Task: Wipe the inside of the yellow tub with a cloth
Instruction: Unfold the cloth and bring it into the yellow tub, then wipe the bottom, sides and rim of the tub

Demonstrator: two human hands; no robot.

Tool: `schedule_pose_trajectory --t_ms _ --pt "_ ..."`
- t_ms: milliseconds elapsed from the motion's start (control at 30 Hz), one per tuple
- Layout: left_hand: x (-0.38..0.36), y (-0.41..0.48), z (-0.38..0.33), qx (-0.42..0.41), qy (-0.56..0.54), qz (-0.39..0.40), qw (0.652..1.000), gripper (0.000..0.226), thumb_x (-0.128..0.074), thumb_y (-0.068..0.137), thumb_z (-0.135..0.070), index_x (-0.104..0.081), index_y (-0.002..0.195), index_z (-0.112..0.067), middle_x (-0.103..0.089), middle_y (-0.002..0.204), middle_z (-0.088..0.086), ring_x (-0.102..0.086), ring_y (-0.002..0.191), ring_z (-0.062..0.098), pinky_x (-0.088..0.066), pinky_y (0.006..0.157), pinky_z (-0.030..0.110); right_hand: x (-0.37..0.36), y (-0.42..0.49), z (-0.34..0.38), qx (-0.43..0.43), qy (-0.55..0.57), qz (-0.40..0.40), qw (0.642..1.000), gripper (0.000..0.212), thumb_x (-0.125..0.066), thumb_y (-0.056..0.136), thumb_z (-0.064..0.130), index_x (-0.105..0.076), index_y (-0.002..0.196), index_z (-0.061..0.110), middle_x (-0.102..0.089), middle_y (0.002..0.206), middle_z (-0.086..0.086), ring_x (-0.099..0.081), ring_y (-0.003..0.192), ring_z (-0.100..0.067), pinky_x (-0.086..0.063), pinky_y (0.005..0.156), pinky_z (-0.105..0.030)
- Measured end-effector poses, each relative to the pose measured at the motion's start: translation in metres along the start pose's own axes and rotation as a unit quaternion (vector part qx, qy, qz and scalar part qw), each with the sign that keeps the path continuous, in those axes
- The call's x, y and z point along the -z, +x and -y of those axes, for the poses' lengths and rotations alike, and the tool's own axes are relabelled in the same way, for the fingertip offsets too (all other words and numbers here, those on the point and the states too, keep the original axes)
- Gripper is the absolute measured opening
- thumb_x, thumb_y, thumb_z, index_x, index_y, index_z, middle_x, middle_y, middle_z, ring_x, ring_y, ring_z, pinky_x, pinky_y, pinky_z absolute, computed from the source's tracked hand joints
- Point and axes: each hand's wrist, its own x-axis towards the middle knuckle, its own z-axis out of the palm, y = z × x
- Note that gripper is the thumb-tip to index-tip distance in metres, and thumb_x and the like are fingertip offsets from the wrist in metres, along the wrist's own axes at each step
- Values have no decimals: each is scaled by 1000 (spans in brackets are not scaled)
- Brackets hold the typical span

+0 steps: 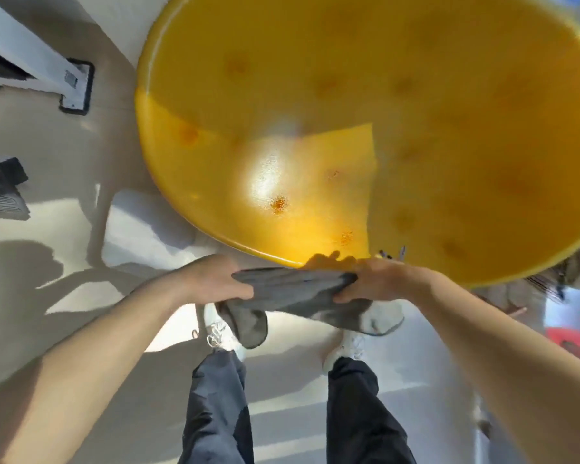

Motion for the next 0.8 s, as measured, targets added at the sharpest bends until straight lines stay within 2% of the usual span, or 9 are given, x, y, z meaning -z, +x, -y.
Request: schedule_pose_trajectory --t_ms 100,133,233,300,400,500,600,700,800 --pt "10 11 -25 -61 -209 -21 976 37 -74 77 -43 -72 107 -22 -75 105 2 -70 101 19 -51 89 41 30 -13 -49 32 237 -153 959 30 -82 71 45 -74 76 16 -69 72 5 -63 71 -17 -48 65 -30" --pt "12 16 -36 -87 -253 -47 962 31 -77 80 -33 -72 108 -22 -75 107 4 -70 100 19 -53 88 43 38 -16 -61 41 272 -194 942 22 -84 75 36 -73 75 17 -68 69 6 -62 69 -16 -48 62 -27" --pt "15 38 -75 -160 -293 -184 925 27 -75 82 -8 -67 105 -18 -73 97 -6 -68 85 5 -52 71 26 55 -14 -82 76 313 -329 888 18 -82 80 22 -68 89 17 -71 78 6 -63 72 -19 -53 64 -27" --pt "13 59 -90 -175 -199 -298 917 19 -71 83 -11 -59 97 -15 -67 88 -4 -63 80 13 -48 64 29 57 -4 -90 73 287 -445 845 33 -78 77 23 -58 102 16 -68 91 -2 -60 81 -24 -50 71 -36" --pt "1 93 -93 -178 104 -416 886 17 -58 84 -9 -58 100 -15 -53 94 7 -54 76 35 -47 60 39 41 18 -93 37 183 -552 813 56 -67 77 22 -50 130 26 -56 112 -5 -54 96 -23 -46 77 -33" --pt "-24 127 -87 -126 163 -359 910 18 -54 88 -13 -58 105 -18 -48 106 0 -52 88 30 -47 70 43 4 61 -103 7 131 -481 867 61 -61 85 25 -46 144 31 -48 119 -12 -56 102 -36 -49 79 -39" --pt "-62 167 -63 -104 258 -228 933 28 -54 90 -38 -64 115 -29 -44 131 -4 -47 117 24 -46 88 38 -45 112 -118 -37 82 -252 964 69 -52 88 54 -31 152 39 -40 140 -13 -44 128 -41 -43 103 -48" --pt "-87 204 -41 -95 222 -254 937 42 -51 91 -45 -62 127 -26 -46 142 -2 -42 128 23 -41 101 38 -74 153 -128 -69 -24 -232 970 68 -31 93 68 -9 154 48 -7 165 -6 -12 147 -39 -20 117 -58" --pt "-109 238 -38 -113 257 -269 921 56 -41 97 -40 -37 149 -21 -36 156 4 -33 142 27 -31 114 42 -84 188 -129 -41 -72 -280 956 67 -14 96 69 11 154 47 18 166 -4 10 151 -39 -5 117 -64"
